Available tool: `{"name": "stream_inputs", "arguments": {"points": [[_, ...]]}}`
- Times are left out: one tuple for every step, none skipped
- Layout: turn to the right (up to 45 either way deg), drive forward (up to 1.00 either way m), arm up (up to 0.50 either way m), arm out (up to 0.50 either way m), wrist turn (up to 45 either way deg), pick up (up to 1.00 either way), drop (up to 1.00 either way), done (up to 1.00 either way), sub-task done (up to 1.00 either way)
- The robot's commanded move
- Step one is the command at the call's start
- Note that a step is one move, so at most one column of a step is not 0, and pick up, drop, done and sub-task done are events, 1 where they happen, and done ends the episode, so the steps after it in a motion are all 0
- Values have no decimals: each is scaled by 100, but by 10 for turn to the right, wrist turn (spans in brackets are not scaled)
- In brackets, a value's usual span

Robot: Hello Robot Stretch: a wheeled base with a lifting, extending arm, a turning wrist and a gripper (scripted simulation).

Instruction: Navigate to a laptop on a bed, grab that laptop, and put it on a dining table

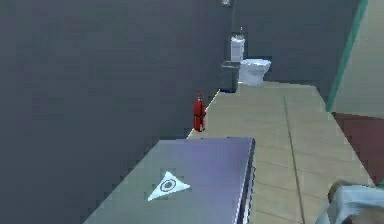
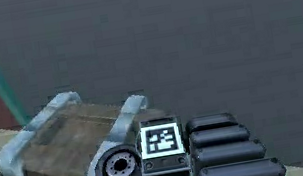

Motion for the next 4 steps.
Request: {"name": "stream_inputs", "arguments": {"points": [[-450,0,0,0,0,0,0,0,0],[-300,0,0,0,0,0,0,0,0],[0,10,0,0,0,0,0,0,0],[450,0,0,0,0,0,0,0,0]]}}
